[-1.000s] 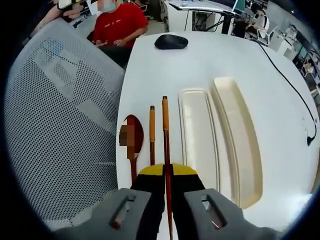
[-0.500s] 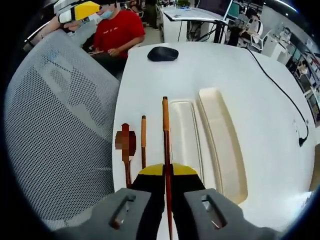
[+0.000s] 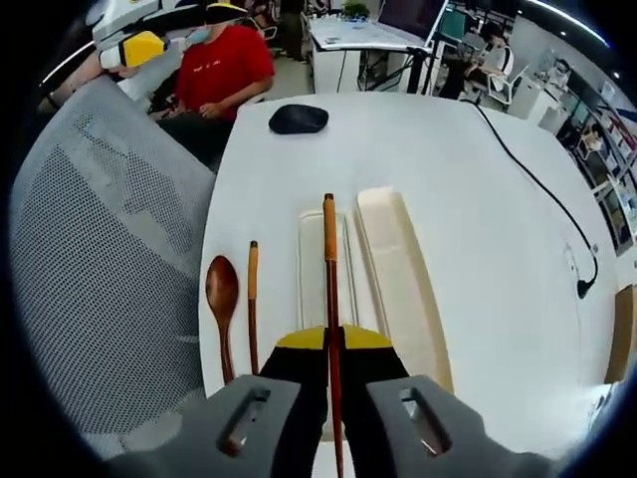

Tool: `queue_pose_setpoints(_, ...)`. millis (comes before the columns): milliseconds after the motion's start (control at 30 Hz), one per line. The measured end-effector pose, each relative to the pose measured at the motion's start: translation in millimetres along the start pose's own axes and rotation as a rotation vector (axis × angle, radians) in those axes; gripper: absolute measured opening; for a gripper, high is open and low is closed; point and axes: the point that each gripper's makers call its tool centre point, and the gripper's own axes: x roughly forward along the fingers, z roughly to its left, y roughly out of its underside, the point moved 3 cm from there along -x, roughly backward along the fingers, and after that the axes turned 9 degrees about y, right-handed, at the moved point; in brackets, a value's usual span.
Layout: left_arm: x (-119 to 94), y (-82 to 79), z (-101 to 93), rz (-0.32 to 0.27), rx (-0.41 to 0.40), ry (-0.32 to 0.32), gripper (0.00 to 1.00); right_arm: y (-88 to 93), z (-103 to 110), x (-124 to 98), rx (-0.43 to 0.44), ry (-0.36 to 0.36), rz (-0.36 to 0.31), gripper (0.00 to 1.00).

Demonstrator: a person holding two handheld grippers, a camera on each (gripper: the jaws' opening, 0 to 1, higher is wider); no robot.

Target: Arrange the utensils inside the cutlery case until each visible utensil rests in its matching compartment.

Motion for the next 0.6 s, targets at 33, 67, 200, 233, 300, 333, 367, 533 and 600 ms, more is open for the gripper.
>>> queue_pose_setpoints(33, 0.2, 0.1, 0.1, 0.001, 0.001, 0.001, 0.69, -0.9, -2.6, 0.2, -0.002, 0.004, 0.000, 0.00)
queue_pose_setpoints(67, 0.3, 0.6, 0.9, 0.006, 0.006, 0.001, 0.69, -1.5, -4.5, 0.5, -0.002, 0.007, -0.001, 0.00)
queue_pose_setpoints(200, 0.7, 0.9, 2.0, 0.011, 0.004, -0.001, 0.69, -4.5, -11.9, 3.8, -0.009, 0.014, 0.003, 0.00)
queue_pose_setpoints(233, 0.9, 0.8, 2.1, 0.017, 0.020, -0.003, 0.68, -5.6, -14.1, 5.3, -0.012, 0.016, 0.004, 0.00)
queue_pose_setpoints(300, 1.6, 0.8, 1.5, 0.021, 0.028, 0.002, 0.68, -6.9, -16.8, 7.2, -0.015, 0.017, 0.006, 0.00)
queue_pose_setpoints(333, 1.7, 0.7, 1.2, 0.022, 0.028, 0.004, 0.67, -7.9, -18.2, 8.6, -0.019, 0.017, 0.009, 0.00)
queue_pose_setpoints(367, 1.5, 1.0, 1.5, 0.022, 0.026, 0.004, 0.67, -8.6, -19.2, 9.7, -0.025, 0.016, 0.012, 0.00)
queue_pose_setpoints(533, -1.1, 2.1, 5.7, 0.022, 0.007, -0.017, 0.66, -10.9, -27.4, 16.3, -0.034, 0.020, 0.015, 0.00)
queue_pose_setpoints(600, -1.5, 1.5, 6.3, 0.015, 0.002, -0.020, 0.66, -11.0, -28.2, 18.9, -0.042, 0.020, 0.018, 0.00)
